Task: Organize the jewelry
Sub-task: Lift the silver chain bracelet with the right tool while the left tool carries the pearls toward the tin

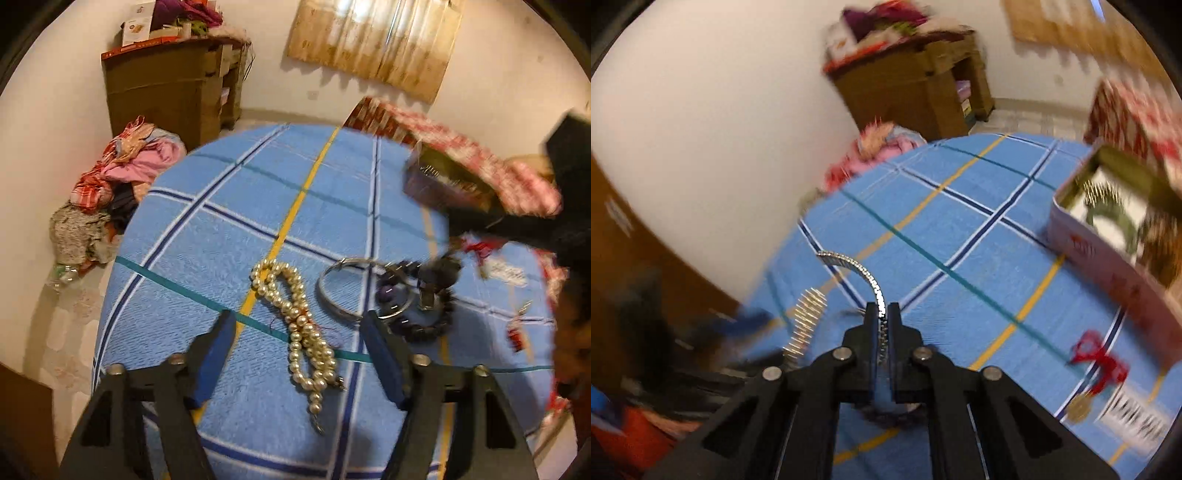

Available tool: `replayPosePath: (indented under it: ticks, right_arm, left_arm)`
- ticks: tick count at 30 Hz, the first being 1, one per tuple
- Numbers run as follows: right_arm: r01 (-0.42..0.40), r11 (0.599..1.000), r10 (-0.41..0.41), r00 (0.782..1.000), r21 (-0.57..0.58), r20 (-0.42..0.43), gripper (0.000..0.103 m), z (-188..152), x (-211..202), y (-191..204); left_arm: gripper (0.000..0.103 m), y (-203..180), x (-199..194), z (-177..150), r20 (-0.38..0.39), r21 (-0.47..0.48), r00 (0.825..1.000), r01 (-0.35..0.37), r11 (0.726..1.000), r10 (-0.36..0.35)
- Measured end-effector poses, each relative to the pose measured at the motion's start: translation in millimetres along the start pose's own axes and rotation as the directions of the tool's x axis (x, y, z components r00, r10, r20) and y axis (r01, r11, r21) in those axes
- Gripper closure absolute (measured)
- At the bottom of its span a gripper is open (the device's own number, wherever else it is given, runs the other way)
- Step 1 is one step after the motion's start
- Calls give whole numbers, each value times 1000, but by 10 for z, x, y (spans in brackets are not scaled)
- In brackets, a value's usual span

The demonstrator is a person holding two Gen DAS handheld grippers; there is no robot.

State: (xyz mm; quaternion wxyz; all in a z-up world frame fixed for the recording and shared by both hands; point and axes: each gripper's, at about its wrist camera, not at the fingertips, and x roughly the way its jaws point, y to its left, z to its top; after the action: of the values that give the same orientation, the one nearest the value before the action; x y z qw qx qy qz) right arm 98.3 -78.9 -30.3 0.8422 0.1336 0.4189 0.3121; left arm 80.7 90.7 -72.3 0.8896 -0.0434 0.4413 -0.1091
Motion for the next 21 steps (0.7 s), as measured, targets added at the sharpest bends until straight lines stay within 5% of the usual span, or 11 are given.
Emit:
replayPosePath:
  ticks: [3,10,15,21]
  right_arm:
    - [-94,992,86,992,87,90,96,-46,-237,16]
    - [-251,953,211,952,170,222,96,-134,-655,89]
    - [-249,954,198,943,169,269,96,-208,-907,136]
    - [-279,939,201,920,201,337,96,-218,-1110,21]
  left_arm:
    - [51,-2,83,18,-15,-10,1000,-17,1000,17]
    - [90,-69,132,-30,13,60,997,-82,995,81]
    - [92,88,35,-56,56,-29,998,36,999,-34]
    - [98,8,-326,-2,161,-9,984,78,997,-75]
